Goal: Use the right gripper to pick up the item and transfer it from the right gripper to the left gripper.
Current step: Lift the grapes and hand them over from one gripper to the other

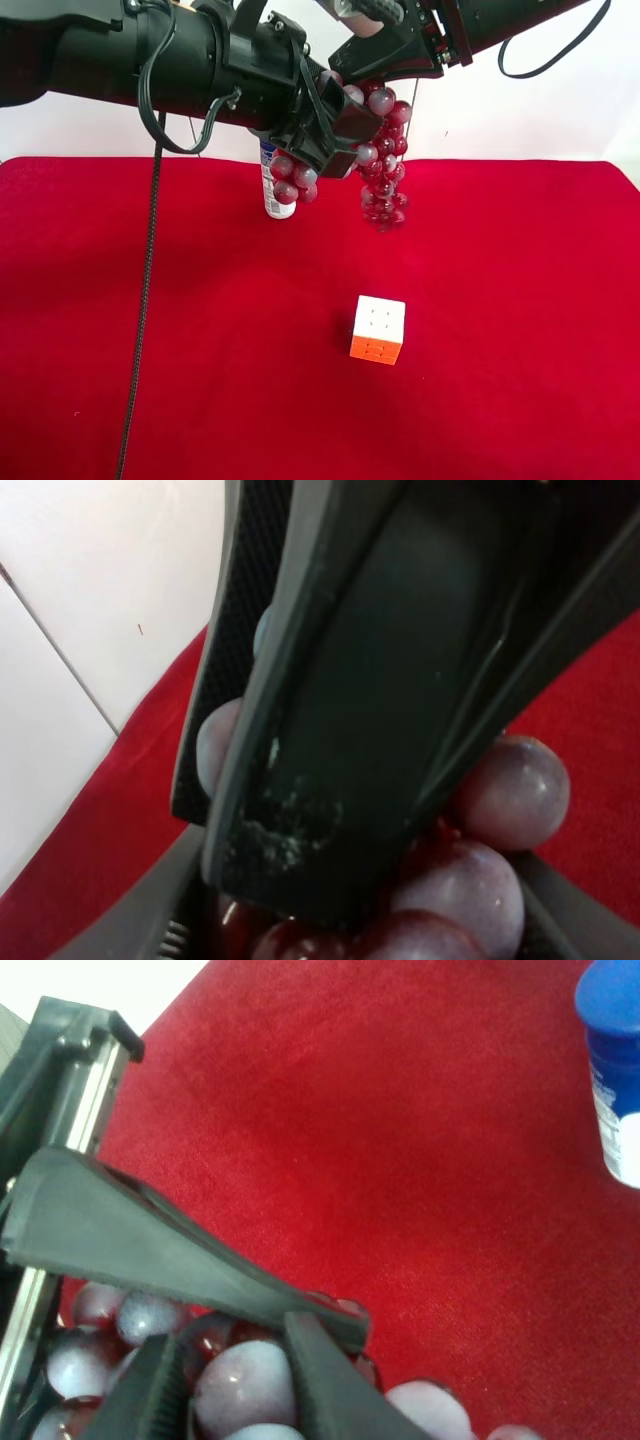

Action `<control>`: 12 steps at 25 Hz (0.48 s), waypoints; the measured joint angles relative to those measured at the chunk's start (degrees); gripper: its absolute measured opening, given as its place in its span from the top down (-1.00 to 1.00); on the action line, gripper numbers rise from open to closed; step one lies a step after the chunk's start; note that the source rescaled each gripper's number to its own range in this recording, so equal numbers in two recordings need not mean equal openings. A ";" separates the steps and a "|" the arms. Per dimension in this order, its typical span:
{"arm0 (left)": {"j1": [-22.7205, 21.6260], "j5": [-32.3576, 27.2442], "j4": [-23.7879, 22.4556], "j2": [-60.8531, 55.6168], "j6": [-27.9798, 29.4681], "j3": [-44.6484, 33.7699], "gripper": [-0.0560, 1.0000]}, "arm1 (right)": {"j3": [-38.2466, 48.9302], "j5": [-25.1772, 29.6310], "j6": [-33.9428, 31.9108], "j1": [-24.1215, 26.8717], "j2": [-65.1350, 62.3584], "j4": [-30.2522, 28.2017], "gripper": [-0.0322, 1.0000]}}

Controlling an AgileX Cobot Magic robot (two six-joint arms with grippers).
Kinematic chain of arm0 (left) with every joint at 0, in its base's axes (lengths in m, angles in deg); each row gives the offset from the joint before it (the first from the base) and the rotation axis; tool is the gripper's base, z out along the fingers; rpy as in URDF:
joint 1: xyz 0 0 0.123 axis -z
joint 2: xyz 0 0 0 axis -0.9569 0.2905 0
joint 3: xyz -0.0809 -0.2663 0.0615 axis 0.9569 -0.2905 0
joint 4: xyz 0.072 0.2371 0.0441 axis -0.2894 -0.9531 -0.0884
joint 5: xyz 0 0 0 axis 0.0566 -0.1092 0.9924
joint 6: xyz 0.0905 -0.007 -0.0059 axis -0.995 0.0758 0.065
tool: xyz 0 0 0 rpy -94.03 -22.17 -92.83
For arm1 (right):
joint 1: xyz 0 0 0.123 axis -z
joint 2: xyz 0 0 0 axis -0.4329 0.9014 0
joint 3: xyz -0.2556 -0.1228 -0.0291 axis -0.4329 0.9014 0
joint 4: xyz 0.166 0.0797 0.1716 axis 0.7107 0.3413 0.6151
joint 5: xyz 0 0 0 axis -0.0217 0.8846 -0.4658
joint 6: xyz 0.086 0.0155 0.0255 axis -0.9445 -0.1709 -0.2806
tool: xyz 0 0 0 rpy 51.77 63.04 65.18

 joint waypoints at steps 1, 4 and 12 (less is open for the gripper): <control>0.00 0.00 0.00 0.00 0.00 0.00 0.77 | 0.00 0.00 0.00 0.00 0.00 0.00 0.94; 0.00 0.00 0.00 0.00 0.00 0.00 0.77 | 0.00 0.00 0.00 0.00 0.00 0.00 0.94; 0.00 0.05 -0.06 0.49 0.00 -0.12 0.81 | 0.00 0.00 0.00 0.00 -0.68 0.63 -0.33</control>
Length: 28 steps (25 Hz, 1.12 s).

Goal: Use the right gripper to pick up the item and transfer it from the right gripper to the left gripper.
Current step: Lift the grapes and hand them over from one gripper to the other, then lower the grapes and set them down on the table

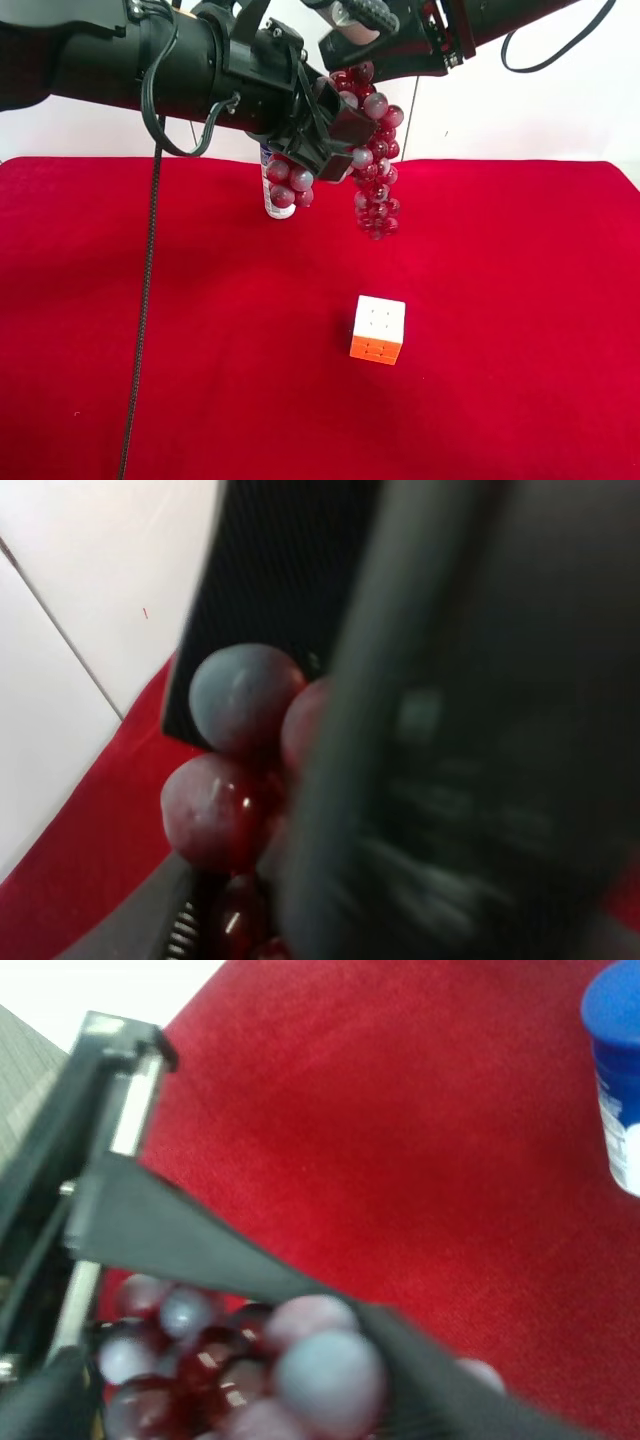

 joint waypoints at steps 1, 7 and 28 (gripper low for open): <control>0.00 0.00 0.00 0.07 0.00 0.00 0.81 | 0.00 0.00 0.00 0.00 0.00 0.00 -0.56; 0.00 0.00 -0.06 0.13 0.00 -0.04 0.81 | 0.00 -0.17 -0.32 0.00 0.00 -4.80 -0.98; -0.06 1.33 -0.06 0.19 0.07 -0.11 0.85 | -0.19 3.24 -14.99 0.00 -11.94 -24.33 -1.00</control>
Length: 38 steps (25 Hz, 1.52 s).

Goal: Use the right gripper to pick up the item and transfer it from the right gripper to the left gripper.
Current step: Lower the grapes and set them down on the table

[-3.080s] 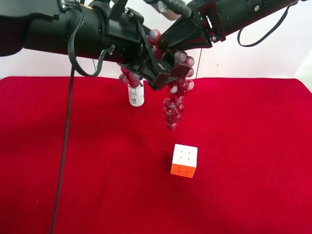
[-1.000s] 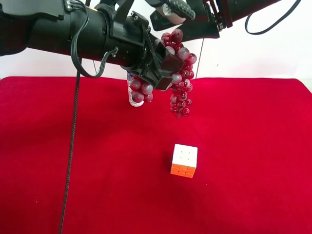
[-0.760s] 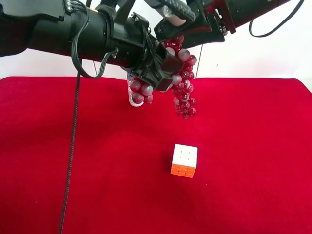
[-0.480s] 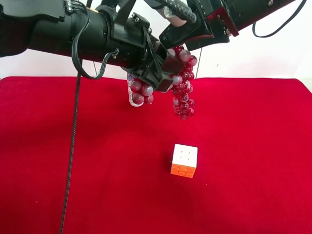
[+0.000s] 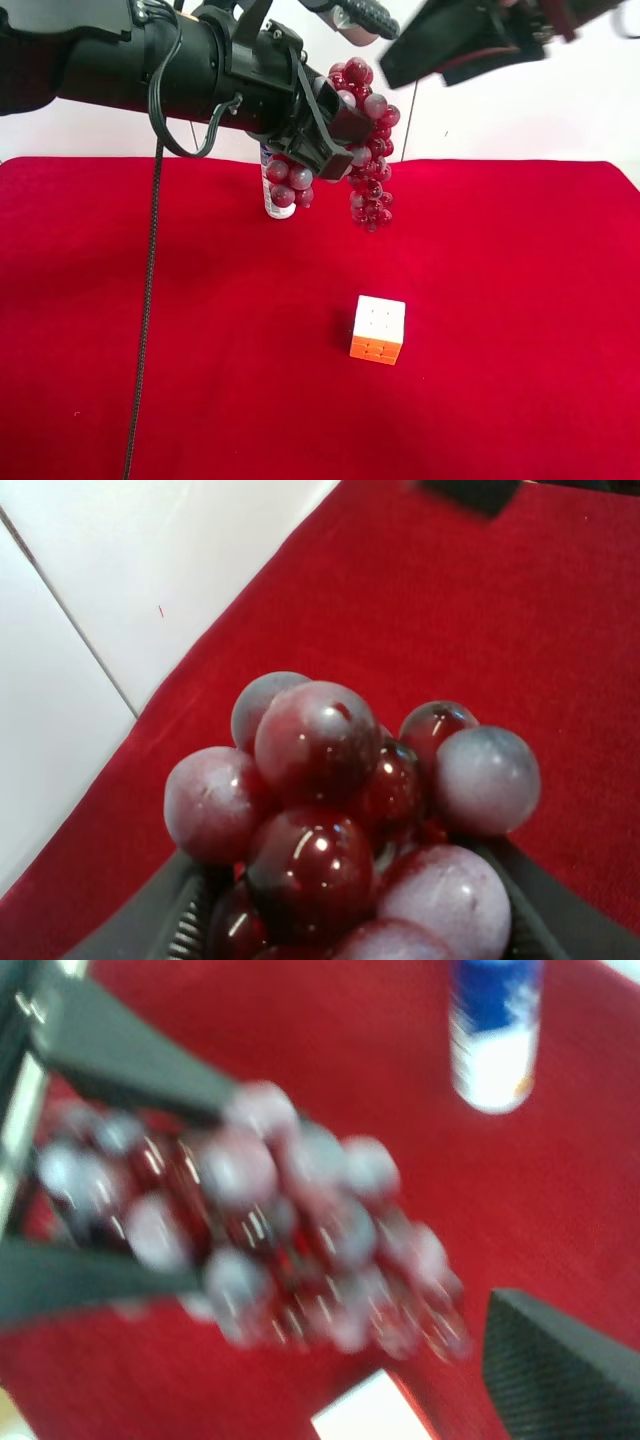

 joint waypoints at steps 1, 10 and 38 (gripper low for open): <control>0.00 0.00 0.00 0.00 0.11 0.00 0.85 | 0.00 0.90 -1.93 0.00 -1.24 -2.83 -1.00; 0.00 0.00 0.00 0.00 0.13 0.00 0.85 | 1.45 5.27 -10.95 0.00 -16.56 -13.46 -1.00; 0.00 -0.96 0.00 0.00 2.90 0.00 0.86 | 44.91 1.16 -32.05 0.00 -74.88 -32.87 -1.00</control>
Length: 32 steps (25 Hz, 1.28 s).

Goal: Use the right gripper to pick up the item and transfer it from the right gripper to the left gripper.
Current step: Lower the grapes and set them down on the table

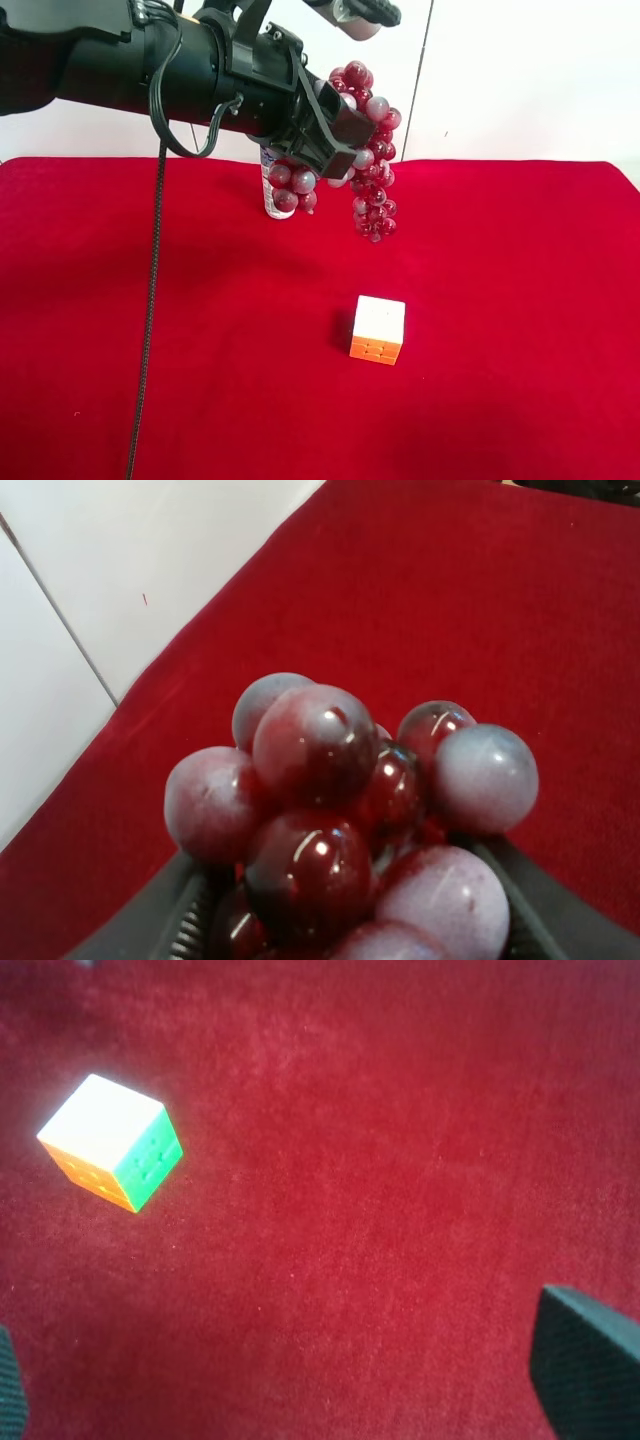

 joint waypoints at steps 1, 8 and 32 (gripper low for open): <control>0.00 0.00 0.00 0.00 0.28 0.00 0.86 | 0.55 -1.77 0.00 0.00 0.00 -0.02 -1.00; -4.27 -1.35 0.00 0.00 9.35 0.00 0.87 | 1.62 -3.58 -0.12 -0.12 0.00 -0.46 -1.00; -34.77 -13.73 -9.18 12.11 12.39 0.05 0.88 | 1.62 -3.58 -0.16 -0.41 0.00 -0.46 -0.94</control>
